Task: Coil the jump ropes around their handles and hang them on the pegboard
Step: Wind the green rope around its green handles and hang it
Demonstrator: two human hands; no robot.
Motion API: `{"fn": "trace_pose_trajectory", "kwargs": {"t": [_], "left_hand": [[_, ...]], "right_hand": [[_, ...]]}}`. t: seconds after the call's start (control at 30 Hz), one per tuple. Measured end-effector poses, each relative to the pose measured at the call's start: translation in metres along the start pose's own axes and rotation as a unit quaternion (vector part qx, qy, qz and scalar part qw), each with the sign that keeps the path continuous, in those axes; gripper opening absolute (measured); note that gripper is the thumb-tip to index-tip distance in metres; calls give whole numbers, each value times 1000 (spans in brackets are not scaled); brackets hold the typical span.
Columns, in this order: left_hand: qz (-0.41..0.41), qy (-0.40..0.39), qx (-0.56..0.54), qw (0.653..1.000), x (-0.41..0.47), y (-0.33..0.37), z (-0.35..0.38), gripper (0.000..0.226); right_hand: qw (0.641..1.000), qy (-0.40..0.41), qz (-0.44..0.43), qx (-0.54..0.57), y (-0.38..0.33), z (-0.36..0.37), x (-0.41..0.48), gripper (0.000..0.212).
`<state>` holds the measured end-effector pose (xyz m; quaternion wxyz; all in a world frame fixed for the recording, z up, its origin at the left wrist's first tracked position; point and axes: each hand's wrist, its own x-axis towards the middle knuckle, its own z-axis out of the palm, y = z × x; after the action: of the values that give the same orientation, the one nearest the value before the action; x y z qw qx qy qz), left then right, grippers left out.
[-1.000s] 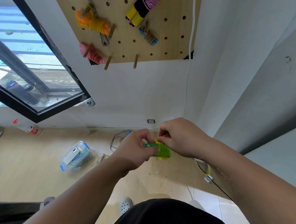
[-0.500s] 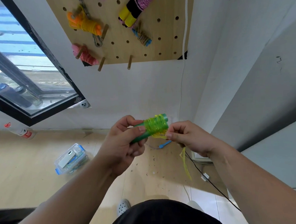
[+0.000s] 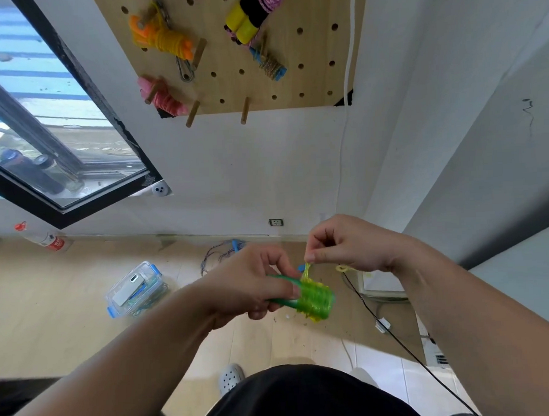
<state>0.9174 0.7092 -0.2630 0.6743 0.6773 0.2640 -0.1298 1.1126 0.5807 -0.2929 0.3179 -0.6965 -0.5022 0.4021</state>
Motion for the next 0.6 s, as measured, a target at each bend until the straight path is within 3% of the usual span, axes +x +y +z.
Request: {"fn": "trace_pose_trajectory", "kwargs": {"t": [0.13, 0.23, 0.37, 0.47, 0.6], "left_hand": [[3, 101, 141, 985, 9, -1, -2, 13], [32, 182, 155, 971, 17, -3, 2, 16], [33, 243, -15, 969, 25, -2, 0, 25], [31, 282, -128, 950, 27, 0, -3, 29], [2, 264, -262, 928, 26, 4, -1, 35]], "right_hand": [[983, 46, 10, -180, -31, 8, 8, 15], [965, 105, 23, -239, -52, 25, 5, 12], [960, 196, 25, -200, -55, 42, -4, 13], [961, 239, 3, -142, -48, 53, -12, 13], [952, 280, -33, -122, -39, 70, -21, 10]]}}
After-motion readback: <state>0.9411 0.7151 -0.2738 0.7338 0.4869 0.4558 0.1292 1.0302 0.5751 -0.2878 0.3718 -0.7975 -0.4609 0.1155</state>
